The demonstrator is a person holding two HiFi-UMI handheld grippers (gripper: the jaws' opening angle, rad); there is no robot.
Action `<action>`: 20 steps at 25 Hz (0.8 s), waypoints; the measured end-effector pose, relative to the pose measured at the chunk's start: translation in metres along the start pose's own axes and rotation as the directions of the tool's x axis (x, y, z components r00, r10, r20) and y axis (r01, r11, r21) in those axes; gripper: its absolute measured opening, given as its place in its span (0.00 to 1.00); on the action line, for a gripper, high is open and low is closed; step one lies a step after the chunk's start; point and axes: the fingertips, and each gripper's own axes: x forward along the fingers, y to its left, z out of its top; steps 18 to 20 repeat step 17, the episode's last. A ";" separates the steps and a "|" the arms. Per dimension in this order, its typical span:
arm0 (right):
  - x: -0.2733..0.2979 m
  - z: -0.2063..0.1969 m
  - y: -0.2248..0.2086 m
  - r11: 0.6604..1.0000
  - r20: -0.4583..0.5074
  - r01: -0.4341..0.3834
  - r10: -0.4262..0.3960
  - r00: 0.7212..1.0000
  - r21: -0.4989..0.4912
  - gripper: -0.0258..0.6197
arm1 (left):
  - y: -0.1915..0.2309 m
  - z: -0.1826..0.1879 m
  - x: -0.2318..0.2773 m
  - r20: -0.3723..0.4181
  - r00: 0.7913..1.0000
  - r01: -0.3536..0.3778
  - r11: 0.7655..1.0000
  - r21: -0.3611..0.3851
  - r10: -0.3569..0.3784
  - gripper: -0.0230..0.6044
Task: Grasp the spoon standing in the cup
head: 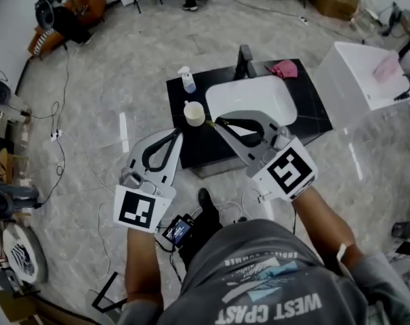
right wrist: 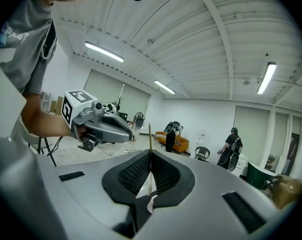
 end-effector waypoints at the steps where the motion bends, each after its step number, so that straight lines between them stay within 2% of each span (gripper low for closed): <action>1: -0.005 0.003 0.002 1.000 0.005 0.002 -0.002 1.000 -0.002 0.09 | -0.003 0.002 -0.002 0.002 1.000 -0.002 1.000 0.000 0.002 0.04; 11: -0.047 0.027 0.017 1.000 0.048 0.009 -0.008 0.999 -0.018 0.09 | -0.029 0.023 -0.019 0.003 1.000 -0.014 0.999 0.030 0.013 0.04; 20: -0.069 0.037 0.022 0.999 0.069 0.053 -0.053 0.996 -0.001 0.09 | -0.044 0.033 -0.022 0.013 1.000 0.014 0.998 0.056 -0.015 0.04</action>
